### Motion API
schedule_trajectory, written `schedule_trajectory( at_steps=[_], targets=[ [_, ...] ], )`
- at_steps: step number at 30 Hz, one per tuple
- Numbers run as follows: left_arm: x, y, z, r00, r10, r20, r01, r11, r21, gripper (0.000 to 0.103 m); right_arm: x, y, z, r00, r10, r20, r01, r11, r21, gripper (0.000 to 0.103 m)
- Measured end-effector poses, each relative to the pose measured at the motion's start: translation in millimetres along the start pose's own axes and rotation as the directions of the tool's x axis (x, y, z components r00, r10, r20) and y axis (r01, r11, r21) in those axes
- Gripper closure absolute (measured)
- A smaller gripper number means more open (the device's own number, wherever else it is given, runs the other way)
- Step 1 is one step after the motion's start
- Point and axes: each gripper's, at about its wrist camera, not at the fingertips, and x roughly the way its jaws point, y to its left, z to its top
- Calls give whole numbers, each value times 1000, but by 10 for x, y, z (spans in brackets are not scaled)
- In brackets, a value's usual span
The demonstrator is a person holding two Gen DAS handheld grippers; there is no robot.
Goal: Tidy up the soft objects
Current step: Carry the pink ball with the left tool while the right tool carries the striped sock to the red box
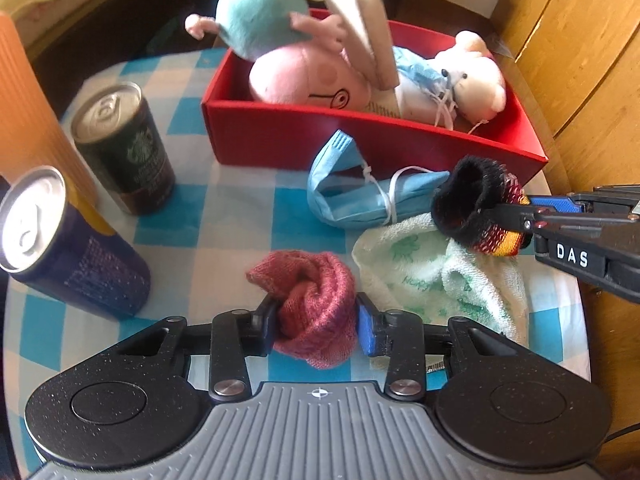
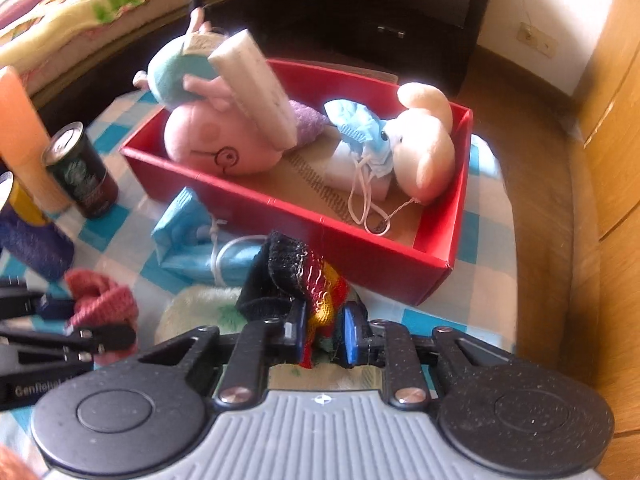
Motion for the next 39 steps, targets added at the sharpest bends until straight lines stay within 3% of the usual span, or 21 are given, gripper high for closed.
schedule_trajectory(
  at_steps=[6, 11, 22, 39],
  targets=[
    [-18, -51, -10, 1000, 23, 15, -23, 999, 30, 63, -121, 91, -51, 1000, 16, -1, -16, 998, -56, 103],
    [-98, -85, -2, 999, 25, 43, -26, 999, 40, 63, -237, 41, -90, 999, 35, 21, -35, 999, -32, 103],
    [-333, -210, 143, 991, 18, 135, -26, 998, 60, 63, -556, -36, -7, 991, 61, 118, -62, 998, 9, 103],
    [-554, -220, 551, 968, 18, 251, -23, 1000, 16, 63, -835, -115, 272, 963, 47, 265, -72, 994, 82, 103]
  ],
)
